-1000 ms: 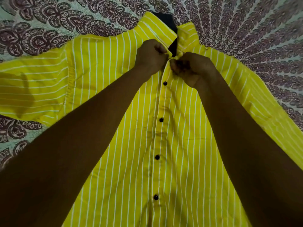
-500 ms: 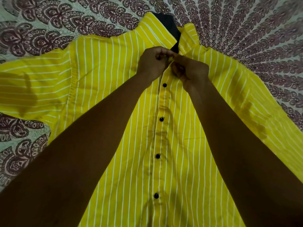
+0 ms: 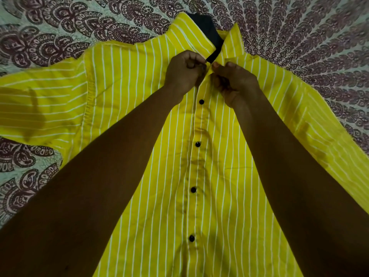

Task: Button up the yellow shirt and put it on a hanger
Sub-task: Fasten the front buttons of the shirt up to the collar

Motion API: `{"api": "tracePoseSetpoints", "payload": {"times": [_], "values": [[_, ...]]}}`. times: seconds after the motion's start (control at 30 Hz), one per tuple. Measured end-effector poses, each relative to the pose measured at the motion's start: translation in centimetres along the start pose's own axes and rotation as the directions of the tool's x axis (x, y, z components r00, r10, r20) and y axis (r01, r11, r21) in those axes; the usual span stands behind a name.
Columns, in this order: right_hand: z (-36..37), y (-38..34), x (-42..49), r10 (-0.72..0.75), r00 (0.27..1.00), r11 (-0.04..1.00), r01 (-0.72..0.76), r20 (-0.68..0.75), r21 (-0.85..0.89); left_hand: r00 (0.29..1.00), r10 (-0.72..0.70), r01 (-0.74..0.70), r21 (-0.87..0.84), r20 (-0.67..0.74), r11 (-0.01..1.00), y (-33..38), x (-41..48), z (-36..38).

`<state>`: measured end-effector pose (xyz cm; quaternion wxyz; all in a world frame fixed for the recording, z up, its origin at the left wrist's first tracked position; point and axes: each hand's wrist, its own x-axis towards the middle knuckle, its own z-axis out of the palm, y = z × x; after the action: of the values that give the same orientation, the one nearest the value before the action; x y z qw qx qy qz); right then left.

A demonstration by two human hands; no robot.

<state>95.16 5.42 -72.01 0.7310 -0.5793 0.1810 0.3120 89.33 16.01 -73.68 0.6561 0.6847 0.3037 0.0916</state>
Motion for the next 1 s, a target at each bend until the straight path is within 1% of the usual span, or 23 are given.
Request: {"api": "tracePoseSetpoints", "payload": {"times": [0.1,0.17,0.23,0.27,0.3,0.33,0.37,0.4,0.47,0.53,0.63,0.7,0.77,0.8,0.83,0.9,1.0], "values": [[0.0,0.1,-0.2,-0.046,0.997,0.999,0.047,-0.057,0.025,1.000,0.009,-0.009,-0.006,0.009,1.000,0.0,0.1,-0.1],[0.0,0.2,-0.2,-0.099,0.991,0.995,0.098,-0.084,-0.025,1.000,0.010,-0.010,-0.015,0.016,1.000,0.1,0.1,-0.1],[0.0,0.4,-0.1,-0.196,0.973,0.970,0.175,-0.119,-0.172,1.000,0.000,0.000,-0.031,0.026,1.000,0.1,0.1,-0.1],[0.1,0.6,0.0,-0.273,0.954,0.930,0.229,-0.124,-0.288,0.999,-0.005,0.006,-0.037,0.033,0.999,0.1,0.1,-0.1],[0.2,0.8,0.1,-0.356,0.928,0.868,0.284,-0.112,-0.407,0.999,-0.011,0.013,-0.038,0.041,0.999,0.1,0.0,-0.1],[0.3,1.0,0.1,-0.421,0.903,0.804,0.327,-0.088,-0.496,0.999,-0.017,0.019,-0.030,0.050,0.999,0.1,0.0,0.0],[0.5,1.2,0.1,-0.455,0.888,0.761,0.350,-0.065,-0.546,0.998,-0.021,0.022,-0.018,0.062,1.000,0.2,0.0,0.0],[0.5,1.3,0.1,-0.458,0.888,0.751,0.360,-0.045,-0.553,0.997,-0.020,0.020,-0.005,0.074,1.000,0.3,-0.1,0.0],[0.3,1.4,0.2,-0.408,0.912,0.814,0.346,-0.036,-0.466,0.996,-0.012,0.009,0.027,0.091,1.000,0.5,-0.1,0.0],[0.1,1.2,0.3,-0.317,0.947,0.896,0.280,-0.053,-0.344,0.995,-0.001,-0.007,0.074,0.102,0.997,0.5,0.0,-0.1],[0.1,0.6,0.1,-0.222,0.973,0.949,0.202,-0.061,-0.241,0.994,0.000,-0.007,0.067,0.110,0.998,0.3,0.0,-0.1],[0.2,0.4,0.0,-0.215,0.975,0.959,0.200,-0.055,-0.199,0.997,-0.010,0.006,0.050,0.077,0.999,0.1,0.2,-0.2],[0.4,0.6,-0.2,-0.244,0.968,0.953,0.226,-0.066,-0.201,0.998,-0.028,0.027,0.009,0.060,1.000,-0.1,0.2,-0.2],[0.4,0.9,-0.2,-0.292,0.954,0.934,0.268,-0.073,-0.236,0.998,-0.028,0.028,0.005,0.055,1.000,-0.2,0.3,-0.2],[0.4,1.3,-0.2,-0.366,0.928,0.894,0.328,-0.075,-0.304,0.999,-0.024,0.024,0.017,0.046,1.000,-0.3,0.5,-0.2],[0.4,2.2,-0.4,-0.526,0.848,0.765,0.443,-0.058,-0.467,1.000,-0.017,0.016,0.070,0.023,0.997,-0.7,0.8,-0.2],[0.5,2.9,-0.9,-0.648,0.762,0.614,0.519,-0.003,-0.595,1.000,-0.019,0.018,0.107,0.014,0.994,-1.0,1.0,0.0]]}}
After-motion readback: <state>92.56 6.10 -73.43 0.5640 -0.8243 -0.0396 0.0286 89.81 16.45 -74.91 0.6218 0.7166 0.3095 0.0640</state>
